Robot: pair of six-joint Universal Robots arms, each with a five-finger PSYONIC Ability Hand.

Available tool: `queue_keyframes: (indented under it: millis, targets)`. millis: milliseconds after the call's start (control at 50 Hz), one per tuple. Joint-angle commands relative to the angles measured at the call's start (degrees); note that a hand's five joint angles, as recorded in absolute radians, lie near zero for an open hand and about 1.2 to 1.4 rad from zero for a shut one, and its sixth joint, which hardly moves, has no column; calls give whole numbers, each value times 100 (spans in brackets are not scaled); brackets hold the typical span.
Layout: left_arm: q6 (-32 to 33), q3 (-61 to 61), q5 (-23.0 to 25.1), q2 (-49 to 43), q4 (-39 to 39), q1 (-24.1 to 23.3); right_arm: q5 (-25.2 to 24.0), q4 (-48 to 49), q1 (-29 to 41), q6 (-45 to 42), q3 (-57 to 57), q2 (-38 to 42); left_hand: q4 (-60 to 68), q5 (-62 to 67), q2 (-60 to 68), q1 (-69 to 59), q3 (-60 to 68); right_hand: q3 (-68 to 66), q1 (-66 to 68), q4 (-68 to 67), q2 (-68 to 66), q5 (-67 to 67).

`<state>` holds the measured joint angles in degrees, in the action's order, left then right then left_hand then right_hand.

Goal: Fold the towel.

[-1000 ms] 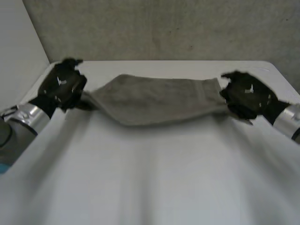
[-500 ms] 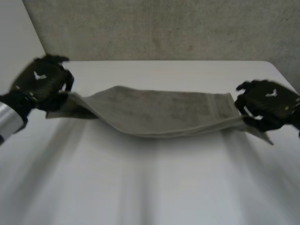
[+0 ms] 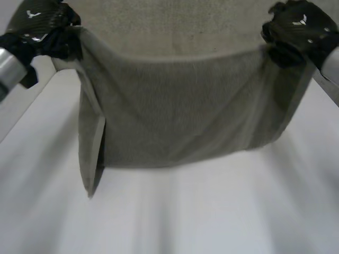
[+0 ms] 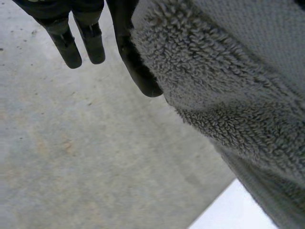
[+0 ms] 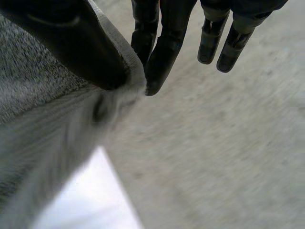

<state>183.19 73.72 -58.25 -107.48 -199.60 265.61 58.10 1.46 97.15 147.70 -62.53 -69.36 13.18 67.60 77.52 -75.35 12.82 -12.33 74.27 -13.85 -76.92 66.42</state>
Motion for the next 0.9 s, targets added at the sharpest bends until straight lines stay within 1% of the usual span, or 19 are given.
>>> queue_keyframes:
  millis: [20, 100, 180, 220, 240, 280, 300, 320, 340, 360, 380, 400, 420, 460, 640, 680, 740, 780, 900]
  targets:
    - [489, -1993, -1206, -1443, -308, -317, 413, 1260, 199, -251, 1366, 1003, -318, 240, 248, -465, -282, 233, 573, 385, -308, 358]
    - [577, -2695, -1986, -1426, -369, -563, 1140, 2179, 260, -146, 1867, 863, -318, 240, 248, -465, -282, 233, 573, 385, -308, 358]
    - [569, -2661, -2129, -898, -536, -598, 1300, 2587, 269, 162, 1788, 493, -318, 240, 248, -465, -282, 233, 573, 385, -308, 358]
    - [560, -2564, -2120, -652, -642, -598, 1126, 2579, 190, 608, 1509, 187, -318, 240, 248, -465, -282, 233, 573, 385, -308, 358]
    - [551, -2381, -2042, -486, -703, -572, 1125, 2578, 190, 611, 1507, 186, -318, 240, 248, -465, -282, 233, 573, 385, -308, 358]
    - [551, -2160, -1856, -362, -730, -554, 731, 2412, 138, 961, 1070, 72, -318, 240, 248, -465, -282, 233, 573, 385, -308, 358]
    - [542, -1925, -1595, -301, -712, -545, 729, 2411, 137, 962, 1068, 71, -318, 240, 248, -465, -282, 233, 573, 385, -308, 358]
    - [534, -1627, -1297, -283, -677, -528, 486, 2237, 68, 988, 815, 54, -318, 240, 248, -465, -282, 233, 573, 385, -308, 358]
    - [533, -1624, -1294, -282, -677, -528, 483, 2235, 67, 989, 813, 54, -318, 240, 248, -465, -282, 233, 573, 385, -308, 358]
    - [533, -1258, -1007, -291, -625, -510, 248, 1992, -11, 954, 560, 54, -318, 240, 248, -465, -282, 233, 573, 385, -308, 358]
    - [533, -1254, -1004, -291, -624, -510, 28, 1754, -99, 884, 314, 80, -318, 240, 248, -465, -282, 233, 573, 385, -308, 358]
    - [560, -776, -664, -352, -590, -501, 26, 1752, -100, 883, 312, 80, -318, 240, 248, -465, -282, 233, 573, 385, -308, 358]
    - [560, -771, -661, -353, -589, -501, -139, 1569, -178, 796, 59, 106, -318, 240, 248, -465, -282, 233, 573, 385, -308, 358]
    - [569, -71, -267, -475, -615, -388, -299, 1427, -241, 672, -163, 142, -318, 240, 248, -465, -282, 233, 573, 385, -308, 358]
    - [876, 1040, 42, -950, -607, 105, -913, 909, -451, -705, -1611, 379, -318, 240, 248, -465, -282, 233, 573, 385, -308, 358]
    - [1348, 1363, 173, -1134, -607, 184, -958, 829, -487, -971, -1798, 423, -318, 240, 248, -465, -282, 233, 573, 385, -308, 358]
    - [1606, 1497, 236, -1205, -598, 298, -985, 732, -575, -1358, -2123, 449, -318, 240, 248, -465, -282, 233, 573, 385, -308, 358]
    - [2113, 1759, 367, -1267, -563, 543, -985, 689, -601, -1490, -2272, 458, -318, 240, 248, -465, -282, 233, 573, 385, -308, 358]
    - [2555, 2085, 464, -1232, -458, 615, -1046, 478, -627, -1859, -2817, 484, -318, 240, 248, -465, -282, 233, 573, 385, -308, 358]
